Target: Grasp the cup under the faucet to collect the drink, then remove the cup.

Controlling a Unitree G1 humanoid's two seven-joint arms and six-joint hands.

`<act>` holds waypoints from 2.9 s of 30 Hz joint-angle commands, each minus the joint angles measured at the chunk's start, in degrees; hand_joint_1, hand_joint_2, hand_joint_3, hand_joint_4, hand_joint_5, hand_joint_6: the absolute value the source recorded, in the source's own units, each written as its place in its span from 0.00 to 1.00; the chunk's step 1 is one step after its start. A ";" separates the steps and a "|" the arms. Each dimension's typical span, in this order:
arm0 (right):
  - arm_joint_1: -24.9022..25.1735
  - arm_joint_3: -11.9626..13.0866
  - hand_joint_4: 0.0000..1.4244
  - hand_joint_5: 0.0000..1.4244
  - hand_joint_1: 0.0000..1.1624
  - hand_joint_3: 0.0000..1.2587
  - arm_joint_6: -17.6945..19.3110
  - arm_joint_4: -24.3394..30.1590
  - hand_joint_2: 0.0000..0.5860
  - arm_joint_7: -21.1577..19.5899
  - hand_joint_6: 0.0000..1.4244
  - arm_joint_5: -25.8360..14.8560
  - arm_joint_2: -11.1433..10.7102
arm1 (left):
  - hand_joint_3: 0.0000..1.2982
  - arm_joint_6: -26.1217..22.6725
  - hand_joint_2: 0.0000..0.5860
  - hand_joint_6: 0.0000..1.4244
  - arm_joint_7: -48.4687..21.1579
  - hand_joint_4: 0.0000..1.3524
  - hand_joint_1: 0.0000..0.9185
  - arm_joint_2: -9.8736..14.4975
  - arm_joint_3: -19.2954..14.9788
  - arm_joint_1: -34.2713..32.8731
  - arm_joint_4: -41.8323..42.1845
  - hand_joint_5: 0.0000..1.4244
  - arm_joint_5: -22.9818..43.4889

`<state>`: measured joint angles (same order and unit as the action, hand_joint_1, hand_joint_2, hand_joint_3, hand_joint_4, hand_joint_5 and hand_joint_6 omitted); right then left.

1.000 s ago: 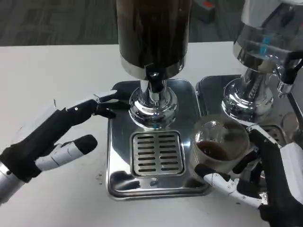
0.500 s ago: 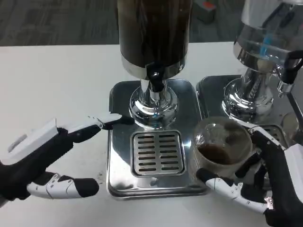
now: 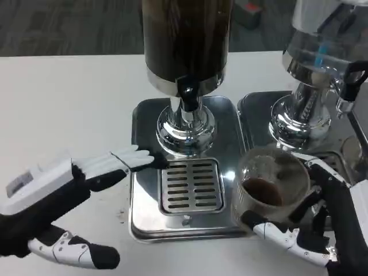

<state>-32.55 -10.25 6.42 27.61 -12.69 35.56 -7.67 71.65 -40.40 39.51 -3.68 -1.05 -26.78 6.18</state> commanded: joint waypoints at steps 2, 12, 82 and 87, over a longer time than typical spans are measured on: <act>-0.66 0.59 0.48 0.64 0.75 0.47 2.24 2.80 0.32 0.09 0.86 -0.90 -0.20 | 0.13 1.54 0.16 0.16 1.20 0.06 0.00 2.08 1.49 2.26 2.27 0.06 0.30; -2.37 0.82 0.48 0.65 0.75 0.48 2.61 4.12 0.32 0.41 0.87 -1.32 -0.50 | 0.13 3.60 0.16 0.16 2.09 0.07 0.00 4.95 3.79 4.18 3.46 0.06 0.78; -5.46 1.56 0.49 0.66 0.77 0.49 3.77 5.63 0.31 0.52 0.88 -2.11 -0.68 | 0.14 3.35 0.16 0.16 5.20 0.08 0.00 7.63 5.42 7.88 4.21 0.07 1.96; -5.39 1.61 0.50 0.66 0.77 0.49 3.82 5.58 0.30 0.54 0.88 -2.16 -0.70 | 0.14 3.39 0.16 0.15 5.24 0.08 0.00 7.60 5.36 7.95 4.25 0.07 1.89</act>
<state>-38.40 -9.19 7.90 31.62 -11.85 34.34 -8.52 75.23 -36.02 46.32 2.20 6.36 -22.70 8.33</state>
